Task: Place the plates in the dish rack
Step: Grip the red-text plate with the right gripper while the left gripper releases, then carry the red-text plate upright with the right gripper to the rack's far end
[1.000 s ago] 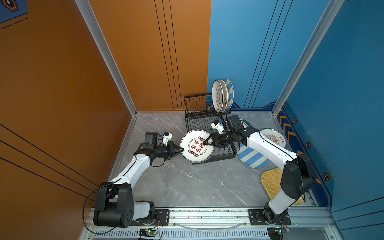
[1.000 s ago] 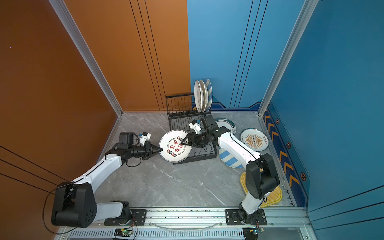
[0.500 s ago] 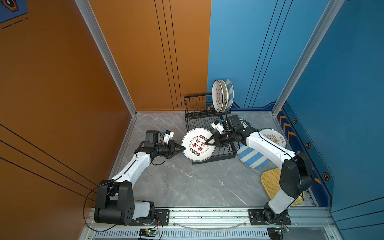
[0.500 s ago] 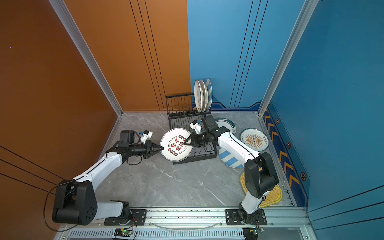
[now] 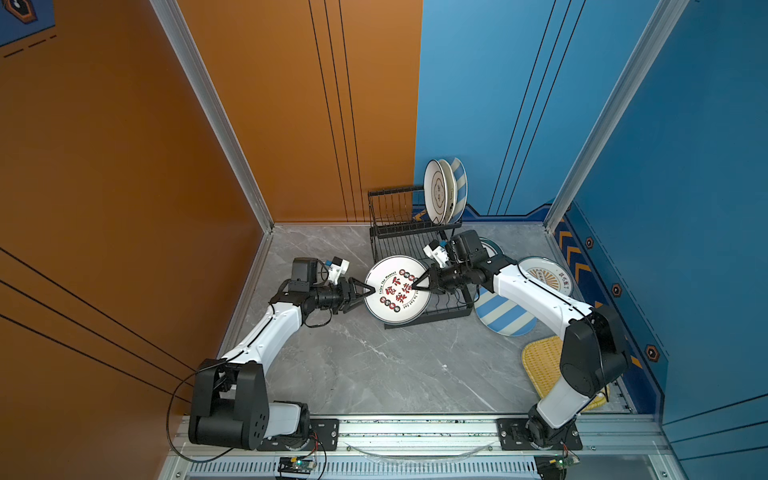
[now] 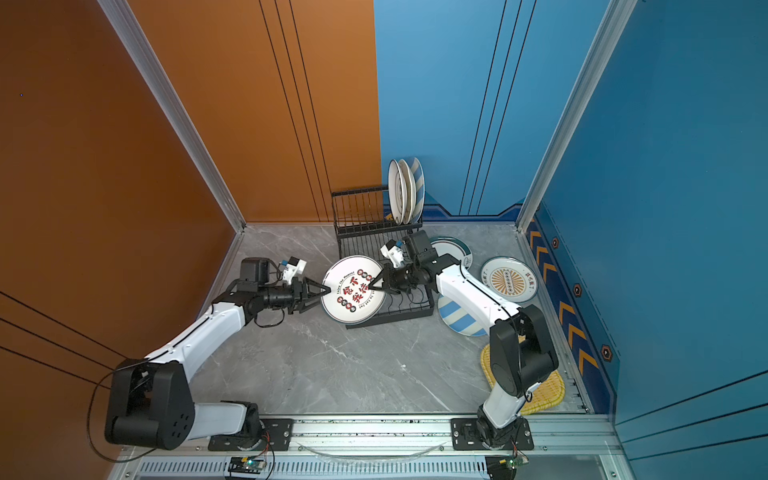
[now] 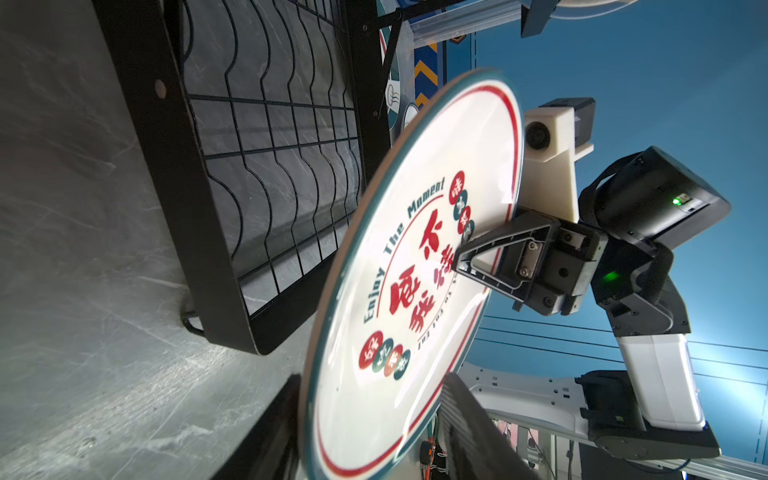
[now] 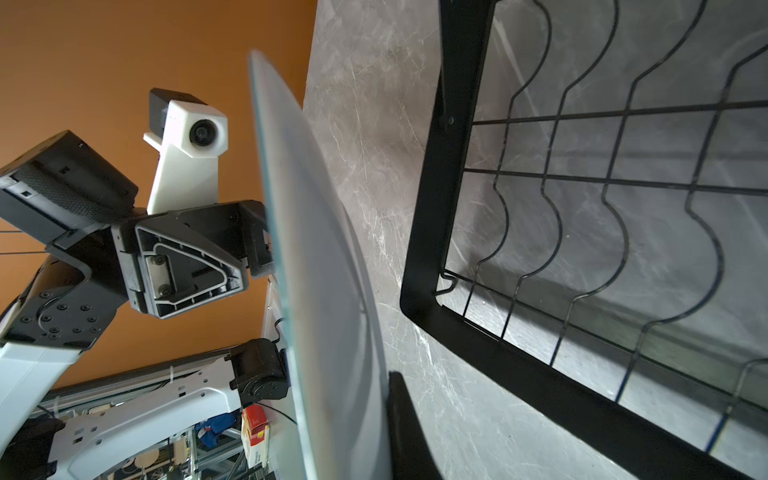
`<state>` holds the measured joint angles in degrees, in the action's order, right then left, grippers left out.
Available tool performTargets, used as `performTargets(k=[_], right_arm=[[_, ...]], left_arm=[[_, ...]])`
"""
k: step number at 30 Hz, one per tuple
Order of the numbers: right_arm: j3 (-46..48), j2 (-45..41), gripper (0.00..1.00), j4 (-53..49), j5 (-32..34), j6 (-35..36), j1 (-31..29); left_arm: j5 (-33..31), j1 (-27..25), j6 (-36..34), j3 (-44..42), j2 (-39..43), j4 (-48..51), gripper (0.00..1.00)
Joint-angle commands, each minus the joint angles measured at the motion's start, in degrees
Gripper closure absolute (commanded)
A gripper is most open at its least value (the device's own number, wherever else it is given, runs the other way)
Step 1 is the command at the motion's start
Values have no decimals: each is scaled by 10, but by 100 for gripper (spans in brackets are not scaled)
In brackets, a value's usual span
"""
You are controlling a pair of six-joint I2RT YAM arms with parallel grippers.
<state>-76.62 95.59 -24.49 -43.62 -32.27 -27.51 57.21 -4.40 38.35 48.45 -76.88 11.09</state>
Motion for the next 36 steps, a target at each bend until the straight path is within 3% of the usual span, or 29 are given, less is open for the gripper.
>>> performTargets(k=[1,5,8,14,15,30,36], right_arm=[[-7,-63,100,-2,44,-6,7],[-51,-90,100,-67,124,17,2],[-102,-100,100,-122,199,32,-7],[-213,-97,100,-184,348,40,-24],[-230,-96,100,-190,370,41,-28],[-525,51,100,-202,721,138,-84],[-571,110,100,-161,793,194,-100]], left_arm=[[-12,16,-15,16,14,24,30],[-51,33,-43,29,22,66,21],[-128,36,-80,51,25,128,18],[-197,39,-83,56,31,129,15],[-202,39,-84,57,31,128,10],[-224,33,-98,71,11,129,1],[-229,26,-99,71,9,128,2]])
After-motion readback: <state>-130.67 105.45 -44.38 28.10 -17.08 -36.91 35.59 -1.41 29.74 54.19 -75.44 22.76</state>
